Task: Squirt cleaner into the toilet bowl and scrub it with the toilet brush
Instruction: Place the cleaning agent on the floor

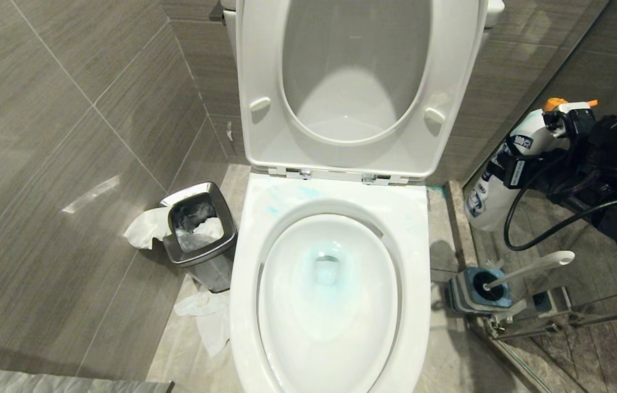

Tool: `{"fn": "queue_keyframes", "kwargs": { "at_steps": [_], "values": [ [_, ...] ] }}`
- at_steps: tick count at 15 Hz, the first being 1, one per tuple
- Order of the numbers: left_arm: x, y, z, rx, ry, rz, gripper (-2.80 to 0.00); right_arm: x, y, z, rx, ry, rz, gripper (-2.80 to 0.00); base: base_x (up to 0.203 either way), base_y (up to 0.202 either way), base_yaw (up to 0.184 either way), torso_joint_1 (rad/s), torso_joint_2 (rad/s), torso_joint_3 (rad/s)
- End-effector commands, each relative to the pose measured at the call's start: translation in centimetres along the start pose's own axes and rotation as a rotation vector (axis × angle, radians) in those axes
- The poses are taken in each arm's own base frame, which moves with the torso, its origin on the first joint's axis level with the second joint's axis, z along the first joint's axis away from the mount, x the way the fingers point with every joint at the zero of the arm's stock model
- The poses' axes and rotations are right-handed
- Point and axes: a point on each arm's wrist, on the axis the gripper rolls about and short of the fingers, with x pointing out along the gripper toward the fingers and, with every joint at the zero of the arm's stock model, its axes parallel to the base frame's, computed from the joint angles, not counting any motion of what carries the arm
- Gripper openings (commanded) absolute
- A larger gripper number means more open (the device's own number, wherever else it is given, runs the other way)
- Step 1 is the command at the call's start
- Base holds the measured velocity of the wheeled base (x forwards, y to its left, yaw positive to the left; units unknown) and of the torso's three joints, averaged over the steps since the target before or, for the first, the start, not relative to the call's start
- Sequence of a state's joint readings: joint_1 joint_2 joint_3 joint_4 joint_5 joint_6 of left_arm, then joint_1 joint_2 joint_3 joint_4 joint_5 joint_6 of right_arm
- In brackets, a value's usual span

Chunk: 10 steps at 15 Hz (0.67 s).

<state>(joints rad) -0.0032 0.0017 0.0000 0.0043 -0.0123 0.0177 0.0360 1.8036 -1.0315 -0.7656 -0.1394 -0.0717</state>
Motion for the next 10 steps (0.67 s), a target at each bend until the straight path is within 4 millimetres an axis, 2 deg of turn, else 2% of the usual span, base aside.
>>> {"fn": "queue_keyframes", "kwargs": {
  "at_steps": [1, 5, 10],
  "values": [
    [0.01, 0.0, -0.05, 0.001, 0.002, 0.0, -2.8, 1.05, 0.41, -1.57, -0.004, 0.02, 0.004, -2.8, 0.0, 0.0, 0.0, -0.001, 0.0, -0.082],
    [0.02, 0.0, -0.04, 0.001, 0.003, 0.0, -2.8, 1.24, 0.18, -1.84, -0.003, 0.027, -0.005, -2.8, 0.0, 0.0, 0.0, 0.0, 0.01, -0.166],
    [0.01, 0.01, -0.05, -0.005, 0.002, 0.003, -2.8, 2.04, 0.31, -0.92, -0.017, -0.014, 0.003, -2.8, 0.0, 0.0, 0.0, 0.003, 0.0, -0.198]
  ]
}}
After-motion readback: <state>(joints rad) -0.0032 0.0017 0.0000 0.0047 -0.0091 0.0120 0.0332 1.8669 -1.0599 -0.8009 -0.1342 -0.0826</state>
